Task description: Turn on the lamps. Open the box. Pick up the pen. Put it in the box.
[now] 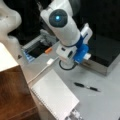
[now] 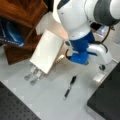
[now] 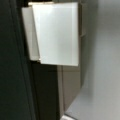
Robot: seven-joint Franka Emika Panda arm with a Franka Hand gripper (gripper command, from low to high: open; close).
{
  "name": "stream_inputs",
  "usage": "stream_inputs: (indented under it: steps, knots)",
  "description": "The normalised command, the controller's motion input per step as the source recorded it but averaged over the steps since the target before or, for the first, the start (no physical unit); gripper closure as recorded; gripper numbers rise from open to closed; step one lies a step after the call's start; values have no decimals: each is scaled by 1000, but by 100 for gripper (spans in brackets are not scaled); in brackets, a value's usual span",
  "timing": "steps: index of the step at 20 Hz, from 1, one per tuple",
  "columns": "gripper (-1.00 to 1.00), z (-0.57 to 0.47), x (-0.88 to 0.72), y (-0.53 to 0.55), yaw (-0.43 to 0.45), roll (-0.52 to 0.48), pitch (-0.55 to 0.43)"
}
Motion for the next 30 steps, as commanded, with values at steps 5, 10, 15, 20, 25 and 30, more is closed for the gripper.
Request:
stream_inputs:
  steps: [5,10,15,20,25,30]
  knots:
    - [-100,-184,-37,-103,-18,417,23]
    - [-100,-150,9,-97,-20,415,32]
    - [-100,-138,46,-101,-47,417,51]
    - [-100,-139,83,-90,-37,342,2]
    - [-100,-119,70,-57,-40,256,-18]
    - [-100,-124,64,5,-64,210,-54]
